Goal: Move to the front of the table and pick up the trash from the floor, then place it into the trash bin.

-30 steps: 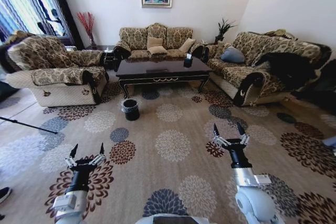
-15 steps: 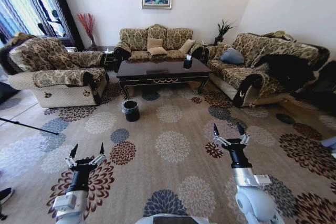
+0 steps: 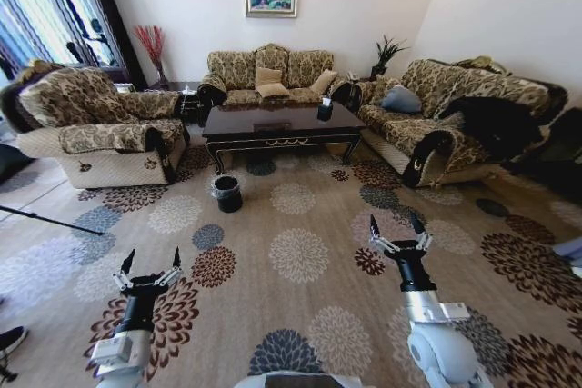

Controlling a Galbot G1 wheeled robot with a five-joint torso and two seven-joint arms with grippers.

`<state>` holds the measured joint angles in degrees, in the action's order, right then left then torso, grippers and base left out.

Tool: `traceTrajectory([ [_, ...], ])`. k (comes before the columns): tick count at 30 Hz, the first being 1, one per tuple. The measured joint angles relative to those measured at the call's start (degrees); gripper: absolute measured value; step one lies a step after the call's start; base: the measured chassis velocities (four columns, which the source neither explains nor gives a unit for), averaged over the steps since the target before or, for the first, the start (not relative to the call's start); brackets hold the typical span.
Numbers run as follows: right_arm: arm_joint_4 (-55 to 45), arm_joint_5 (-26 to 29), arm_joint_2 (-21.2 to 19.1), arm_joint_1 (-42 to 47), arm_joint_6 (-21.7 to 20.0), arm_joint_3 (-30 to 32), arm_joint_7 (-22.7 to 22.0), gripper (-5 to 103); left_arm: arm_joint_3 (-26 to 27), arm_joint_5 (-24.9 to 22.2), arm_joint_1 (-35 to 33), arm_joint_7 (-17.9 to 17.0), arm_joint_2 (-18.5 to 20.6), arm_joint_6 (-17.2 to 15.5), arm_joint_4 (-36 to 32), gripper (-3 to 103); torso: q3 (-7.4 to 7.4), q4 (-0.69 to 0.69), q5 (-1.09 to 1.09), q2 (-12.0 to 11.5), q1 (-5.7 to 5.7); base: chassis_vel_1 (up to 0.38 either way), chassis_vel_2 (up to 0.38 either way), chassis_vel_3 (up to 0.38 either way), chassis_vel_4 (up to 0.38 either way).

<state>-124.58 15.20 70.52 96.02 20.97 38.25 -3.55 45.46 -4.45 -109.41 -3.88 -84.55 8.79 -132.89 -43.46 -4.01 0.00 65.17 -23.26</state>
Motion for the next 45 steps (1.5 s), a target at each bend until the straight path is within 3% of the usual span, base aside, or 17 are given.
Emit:
traceTrajectory([
  [10, 0.00, 0.00, 0.00, 0.00, 0.00, 0.00, 0.00, 100, 0.00, 0.00, 0.00, 0.00, 0.00, 0.00, 0.00, 100, -1.29, 0.00, 0.00, 2.48, -1.19, 0.000, 0.000, 0.000, 0.000],
  [45, 0.00, 0.00, 0.00, 0.00, 0.00, 0.00, 0.00, 100, 0.00, 0.00, 0.00, 0.00, 0.00, 0.00, 0.00, 100, -0.99, 0.00, 0.00, 1.98, -0.98, 0.000, 0.000, 0.000, 0.000],
])
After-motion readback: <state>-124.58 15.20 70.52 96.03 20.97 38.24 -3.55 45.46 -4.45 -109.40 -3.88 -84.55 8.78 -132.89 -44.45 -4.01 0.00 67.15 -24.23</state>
